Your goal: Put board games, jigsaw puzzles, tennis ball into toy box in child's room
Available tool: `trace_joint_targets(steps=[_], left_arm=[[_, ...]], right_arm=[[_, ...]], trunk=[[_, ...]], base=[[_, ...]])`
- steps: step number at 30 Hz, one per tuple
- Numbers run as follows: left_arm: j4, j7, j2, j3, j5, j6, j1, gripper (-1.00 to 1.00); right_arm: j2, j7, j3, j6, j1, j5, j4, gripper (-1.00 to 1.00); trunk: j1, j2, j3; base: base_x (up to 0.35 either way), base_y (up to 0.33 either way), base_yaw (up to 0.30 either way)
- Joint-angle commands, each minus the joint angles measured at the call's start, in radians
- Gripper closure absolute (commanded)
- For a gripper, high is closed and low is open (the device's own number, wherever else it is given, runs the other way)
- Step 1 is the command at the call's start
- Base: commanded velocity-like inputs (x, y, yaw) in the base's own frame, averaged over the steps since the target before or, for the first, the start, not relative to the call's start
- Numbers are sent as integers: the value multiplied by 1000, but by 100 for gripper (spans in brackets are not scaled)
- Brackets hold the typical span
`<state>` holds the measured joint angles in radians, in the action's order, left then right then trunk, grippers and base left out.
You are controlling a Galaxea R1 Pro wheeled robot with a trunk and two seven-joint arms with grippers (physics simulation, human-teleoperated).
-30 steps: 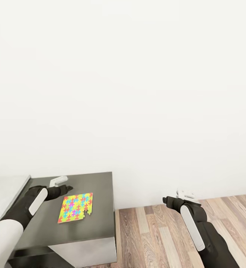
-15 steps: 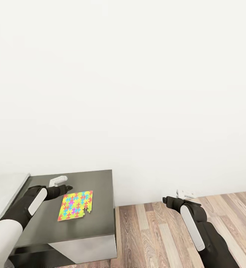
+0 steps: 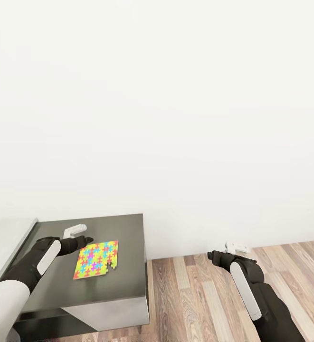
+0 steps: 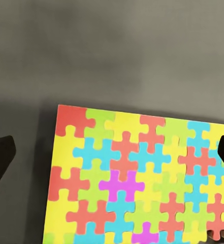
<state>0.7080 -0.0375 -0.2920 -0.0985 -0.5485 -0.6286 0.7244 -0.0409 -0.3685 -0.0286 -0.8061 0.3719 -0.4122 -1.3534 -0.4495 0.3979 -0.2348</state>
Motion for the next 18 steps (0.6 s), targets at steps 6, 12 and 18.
trace_joint_targets(steps=[6,12,18], left_arm=[[1,-2,-1,-3,2,-2,1,-100],[1,-2,-1,-4,2,-2,0,-100],[1,-3,-1,-4,1,-2,0,-100]], right_arm=[[4,-10,-2,-2,0,-10,0,-100],[10,-10,-2,-2,1,-10,0,-100],[12,-10,-3,-2,1,-10,0,-100]], trunk=[[-1,2,-12],[-1,2,-22],[-1,2,-32]], base=[[0,0,0],[0,0,0],[0,0,0]])
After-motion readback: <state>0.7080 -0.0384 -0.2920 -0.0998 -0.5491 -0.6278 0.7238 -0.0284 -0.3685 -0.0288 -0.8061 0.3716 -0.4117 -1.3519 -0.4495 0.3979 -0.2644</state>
